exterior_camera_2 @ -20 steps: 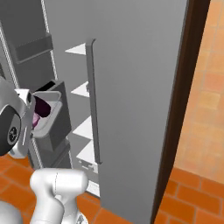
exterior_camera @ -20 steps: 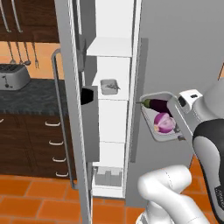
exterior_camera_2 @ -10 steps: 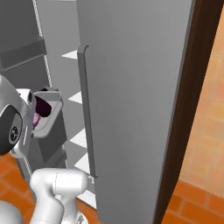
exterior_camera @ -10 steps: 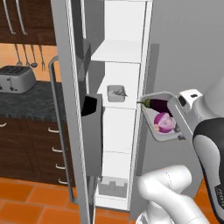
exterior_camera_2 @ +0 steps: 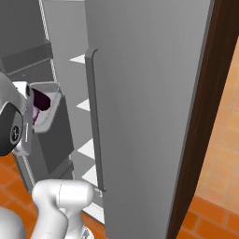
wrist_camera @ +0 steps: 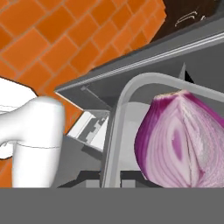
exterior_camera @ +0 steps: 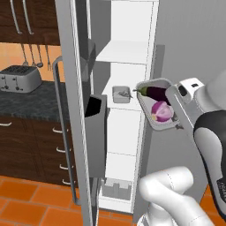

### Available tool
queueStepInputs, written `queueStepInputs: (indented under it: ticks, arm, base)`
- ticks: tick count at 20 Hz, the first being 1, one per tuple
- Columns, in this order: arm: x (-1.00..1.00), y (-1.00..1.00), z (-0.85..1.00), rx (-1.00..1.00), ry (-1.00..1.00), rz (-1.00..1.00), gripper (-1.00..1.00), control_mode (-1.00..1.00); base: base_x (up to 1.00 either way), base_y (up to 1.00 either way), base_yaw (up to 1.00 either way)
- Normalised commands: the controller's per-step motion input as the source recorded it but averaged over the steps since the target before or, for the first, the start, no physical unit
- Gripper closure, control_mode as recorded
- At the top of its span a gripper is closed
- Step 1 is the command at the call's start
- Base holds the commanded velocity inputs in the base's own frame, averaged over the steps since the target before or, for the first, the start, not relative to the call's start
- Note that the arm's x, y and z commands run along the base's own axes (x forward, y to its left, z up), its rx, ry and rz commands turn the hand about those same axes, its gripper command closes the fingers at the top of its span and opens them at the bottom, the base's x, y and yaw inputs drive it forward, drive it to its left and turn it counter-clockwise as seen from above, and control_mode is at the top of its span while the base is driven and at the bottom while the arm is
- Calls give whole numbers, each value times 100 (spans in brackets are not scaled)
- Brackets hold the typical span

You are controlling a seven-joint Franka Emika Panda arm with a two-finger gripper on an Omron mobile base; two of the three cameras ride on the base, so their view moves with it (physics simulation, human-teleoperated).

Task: Take the meat container that has the fish and place it on the second highest rack of the freezer. Then take the vegetable container that has the eggplant and onion and place it on the highest rack of the freezer.

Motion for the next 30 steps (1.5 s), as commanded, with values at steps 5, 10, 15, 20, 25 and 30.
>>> queueStepInputs:
  ticks: [5,10,15,20,25,30]
  arm:
    - [94,4,54,2,-7,3,100,-100]
    - [83,23,31,0,-12,-2,100,-100]
    - [65,19,5,2,-14,-11,100,-100]
    - [52,1,1,4,-10,-7,100,-100]
    - [21,0,8,6,-5,-2,100,-100]
    - [22,-8,11,10,-2,-3,100,-100]
  base:
    - [0,0,0]
    - [0,0,0]
    - [0,0,0]
    - [0,0,0]
    - [0,0,0]
    - [0,0,0]
